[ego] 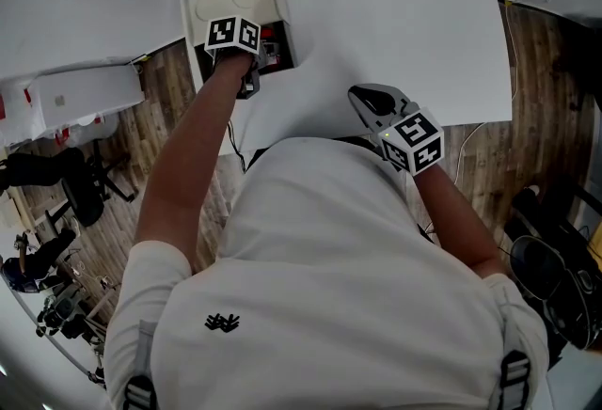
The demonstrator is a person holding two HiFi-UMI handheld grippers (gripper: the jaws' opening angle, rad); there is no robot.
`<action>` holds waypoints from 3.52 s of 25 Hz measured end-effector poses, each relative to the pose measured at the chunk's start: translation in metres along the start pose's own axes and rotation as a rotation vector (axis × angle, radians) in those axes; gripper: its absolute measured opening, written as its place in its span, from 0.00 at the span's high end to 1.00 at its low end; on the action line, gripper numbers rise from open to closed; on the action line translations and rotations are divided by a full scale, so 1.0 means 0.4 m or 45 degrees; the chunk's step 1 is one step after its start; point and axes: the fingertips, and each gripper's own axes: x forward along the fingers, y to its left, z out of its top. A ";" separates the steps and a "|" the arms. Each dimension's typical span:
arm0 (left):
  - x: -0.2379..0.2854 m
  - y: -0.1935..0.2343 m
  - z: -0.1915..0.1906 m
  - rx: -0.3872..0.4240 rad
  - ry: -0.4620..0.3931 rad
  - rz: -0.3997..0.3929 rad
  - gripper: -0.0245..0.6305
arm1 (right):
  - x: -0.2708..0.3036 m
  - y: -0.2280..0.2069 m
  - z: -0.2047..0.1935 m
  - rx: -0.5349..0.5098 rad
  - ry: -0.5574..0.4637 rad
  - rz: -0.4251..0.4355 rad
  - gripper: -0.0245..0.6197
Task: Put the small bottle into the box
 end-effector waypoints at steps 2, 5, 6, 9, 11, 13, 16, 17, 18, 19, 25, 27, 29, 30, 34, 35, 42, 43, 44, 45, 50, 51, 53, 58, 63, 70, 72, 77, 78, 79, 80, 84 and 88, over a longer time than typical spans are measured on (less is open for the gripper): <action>-0.002 0.001 -0.002 -0.001 -0.002 -0.002 0.60 | 0.002 0.001 0.001 0.000 0.000 0.006 0.94; -0.006 0.002 -0.003 -0.001 -0.006 -0.012 0.59 | 0.006 0.007 0.002 -0.002 0.004 0.012 0.94; -0.007 0.002 -0.004 0.001 -0.006 -0.014 0.59 | 0.008 0.009 0.003 -0.004 0.004 0.013 0.94; -0.008 0.002 -0.005 0.002 -0.007 -0.019 0.59 | 0.010 0.010 0.004 -0.007 0.005 0.019 0.94; -0.007 0.002 -0.006 0.002 -0.011 -0.022 0.59 | 0.011 0.009 0.004 -0.007 0.005 0.022 0.94; -0.007 0.001 -0.006 0.002 -0.012 -0.026 0.59 | 0.013 0.009 0.004 -0.008 0.005 0.023 0.94; -0.011 0.000 -0.006 0.005 -0.011 -0.025 0.58 | 0.015 0.010 0.008 -0.009 0.005 0.026 0.94; -0.012 -0.001 -0.006 0.007 -0.011 -0.027 0.58 | 0.015 0.011 0.009 -0.010 0.005 0.027 0.94; -0.013 -0.003 -0.007 0.007 -0.012 -0.028 0.57 | 0.015 0.011 0.010 -0.011 0.005 0.028 0.94; -0.014 -0.004 -0.006 0.007 -0.014 -0.029 0.57 | 0.016 0.012 0.010 -0.012 0.006 0.030 0.94; -0.018 -0.004 -0.006 0.007 -0.030 -0.030 0.57 | 0.021 0.016 0.009 -0.020 0.006 0.038 0.94; -0.019 -0.002 -0.009 0.009 -0.033 -0.030 0.57 | 0.023 0.019 0.009 -0.024 0.008 0.041 0.94; -0.019 -0.001 -0.012 0.011 -0.037 -0.032 0.56 | 0.025 0.021 0.008 -0.027 0.009 0.043 0.94; -0.020 -0.002 -0.013 0.011 -0.040 -0.034 0.56 | 0.025 0.022 0.007 -0.027 0.011 0.043 0.94; -0.022 -0.010 -0.016 0.013 -0.050 -0.043 0.56 | 0.023 0.027 0.006 -0.030 0.010 0.052 0.94; -0.024 -0.009 -0.016 0.013 -0.052 -0.045 0.56 | 0.025 0.031 0.008 -0.031 0.010 0.054 0.94; -0.036 0.005 -0.021 0.013 -0.066 -0.045 0.56 | 0.032 0.046 0.006 -0.041 0.012 0.058 0.94; -0.037 0.006 -0.021 0.013 -0.067 -0.045 0.56 | 0.032 0.046 0.005 -0.040 0.012 0.057 0.94; -0.039 0.007 -0.020 0.013 -0.068 -0.045 0.56 | 0.032 0.046 0.005 -0.040 0.014 0.056 0.94; -0.041 0.009 -0.019 0.014 -0.069 -0.045 0.56 | 0.033 0.046 0.005 -0.040 0.015 0.056 0.94; -0.043 0.011 -0.020 0.004 -0.081 -0.044 0.56 | 0.031 0.048 0.003 -0.047 0.017 0.056 0.94; -0.044 0.013 -0.021 0.003 -0.082 -0.045 0.56 | 0.032 0.049 0.003 -0.049 0.016 0.057 0.94; -0.046 0.015 -0.024 0.002 -0.086 -0.047 0.55 | 0.034 0.053 0.003 -0.054 0.013 0.059 0.94; -0.056 0.015 -0.028 -0.005 -0.100 -0.060 0.55 | 0.037 0.062 0.005 -0.059 0.017 0.065 0.94; -0.074 0.013 -0.028 -0.006 -0.139 -0.078 0.55 | 0.042 0.072 0.004 -0.073 0.022 0.070 0.94; -0.147 0.022 -0.044 0.064 -0.259 -0.102 0.56 | 0.066 0.117 0.007 -0.116 0.027 0.069 0.94; -0.175 0.027 -0.061 0.095 -0.300 -0.110 0.56 | 0.073 0.139 0.007 -0.134 0.029 0.068 0.94; -0.253 0.037 -0.122 0.131 -0.434 -0.175 0.62 | 0.096 0.202 -0.002 -0.167 0.041 0.063 0.94; -0.272 0.040 -0.138 0.141 -0.461 -0.185 0.64 | 0.101 0.218 -0.004 -0.170 0.043 0.060 0.94; -0.290 0.048 -0.157 0.156 -0.484 -0.180 0.67 | 0.107 0.234 -0.005 -0.174 0.044 0.056 0.94; -0.307 0.061 -0.179 0.176 -0.502 -0.158 0.72 | 0.113 0.252 -0.008 -0.176 0.046 0.051 0.94; -0.366 0.106 -0.256 0.281 -0.576 -0.078 0.90 | 0.134 0.311 -0.016 -0.182 0.041 0.026 0.94; -0.420 0.087 -0.331 0.332 -0.660 -0.205 0.95 | 0.135 0.371 -0.023 -0.202 0.022 -0.007 0.95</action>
